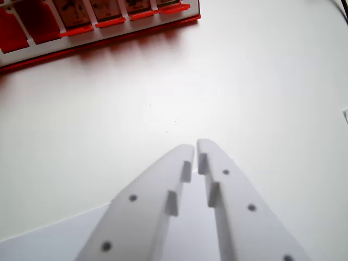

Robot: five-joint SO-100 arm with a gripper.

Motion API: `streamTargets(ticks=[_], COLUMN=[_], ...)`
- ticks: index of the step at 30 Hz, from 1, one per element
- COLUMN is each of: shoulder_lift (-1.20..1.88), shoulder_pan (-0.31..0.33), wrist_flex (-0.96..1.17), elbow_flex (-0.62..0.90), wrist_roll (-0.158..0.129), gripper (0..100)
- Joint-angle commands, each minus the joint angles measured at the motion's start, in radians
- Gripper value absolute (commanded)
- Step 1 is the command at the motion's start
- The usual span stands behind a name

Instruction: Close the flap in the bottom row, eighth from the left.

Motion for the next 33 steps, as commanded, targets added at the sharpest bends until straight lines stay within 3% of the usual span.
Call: streamTargets(ticks=[1,5,15,33], shoulder_lift=[-0.017,-0.107,-0.383,-0.887], shoulder_pan=[-0.011,-0.02,-0.017,0.018], wrist_flex=[-0.097,-0.19,-0.42,-0.64], elbow_flex=[0.041,0.075,0.057,-0.225], wrist_roll=[-0.011,-0.002,-0.014,-0.026], gripper=[0,0,0,0])
